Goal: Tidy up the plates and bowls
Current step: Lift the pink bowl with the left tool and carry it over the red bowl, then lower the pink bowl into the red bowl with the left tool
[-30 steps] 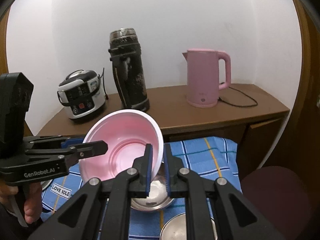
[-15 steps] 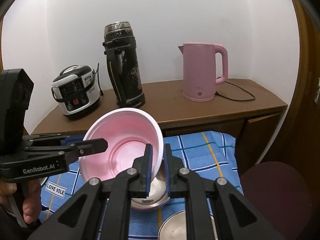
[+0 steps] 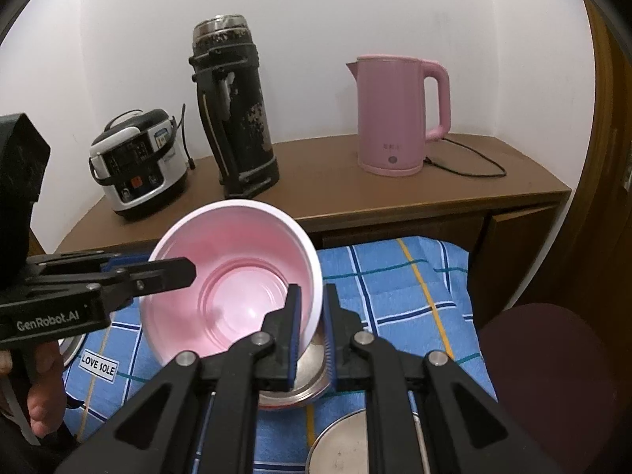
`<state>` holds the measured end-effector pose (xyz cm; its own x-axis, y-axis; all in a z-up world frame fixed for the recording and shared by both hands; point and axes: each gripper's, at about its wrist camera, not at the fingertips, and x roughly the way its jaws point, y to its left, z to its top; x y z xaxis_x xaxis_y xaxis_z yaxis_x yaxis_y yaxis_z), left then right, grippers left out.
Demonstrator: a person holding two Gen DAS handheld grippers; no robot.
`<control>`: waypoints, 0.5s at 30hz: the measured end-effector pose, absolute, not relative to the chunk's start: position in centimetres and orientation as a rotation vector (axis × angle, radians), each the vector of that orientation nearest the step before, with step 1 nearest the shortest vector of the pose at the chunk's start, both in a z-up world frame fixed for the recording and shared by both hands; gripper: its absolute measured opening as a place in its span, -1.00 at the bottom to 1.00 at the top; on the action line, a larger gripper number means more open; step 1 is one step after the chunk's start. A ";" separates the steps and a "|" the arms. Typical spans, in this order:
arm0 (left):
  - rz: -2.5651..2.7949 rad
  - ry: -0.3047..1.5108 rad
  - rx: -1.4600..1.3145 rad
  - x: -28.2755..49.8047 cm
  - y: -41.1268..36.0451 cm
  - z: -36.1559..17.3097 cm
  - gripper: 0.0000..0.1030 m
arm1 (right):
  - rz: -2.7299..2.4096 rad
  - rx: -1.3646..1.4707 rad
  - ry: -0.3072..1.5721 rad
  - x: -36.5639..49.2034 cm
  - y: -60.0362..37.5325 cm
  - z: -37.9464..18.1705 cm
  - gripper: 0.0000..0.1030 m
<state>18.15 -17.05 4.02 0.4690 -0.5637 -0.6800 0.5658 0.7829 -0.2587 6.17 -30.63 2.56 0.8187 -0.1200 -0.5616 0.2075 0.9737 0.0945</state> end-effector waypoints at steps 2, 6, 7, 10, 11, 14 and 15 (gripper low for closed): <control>-0.690 0.837 0.008 18.2 -17.1 3.9 -0.48 | -0.177 0.153 0.592 6.2 -30.6 2.4 -0.79; -0.687 0.848 0.013 18.4 -17.3 3.6 -0.48 | -0.178 0.153 0.600 6.4 -30.7 2.1 -0.79; -0.685 0.849 0.015 18.5 -17.3 3.5 -0.48 | -0.179 0.154 0.602 6.5 -30.7 2.0 -0.79; -0.688 0.855 0.018 18.5 -17.4 3.4 -0.48 | -0.182 0.157 0.610 6.7 -30.9 1.8 -0.79; -0.689 0.857 0.019 18.5 -17.5 3.3 -0.48 | -0.183 0.158 0.613 6.8 -30.9 1.7 -0.79; -0.690 0.858 0.024 18.5 -17.5 3.3 -0.48 | -0.184 0.163 0.621 6.9 -31.0 1.4 -0.79; -0.688 0.859 0.025 18.5 -17.6 3.3 -0.48 | -0.183 0.164 0.623 6.9 -31.1 1.3 -0.78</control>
<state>18.49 -17.61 3.30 0.4531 -0.5479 -0.7032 0.5669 0.7859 -0.2469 6.91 -31.07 1.34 0.7968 -0.1206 -0.5921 0.2189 0.9709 0.0967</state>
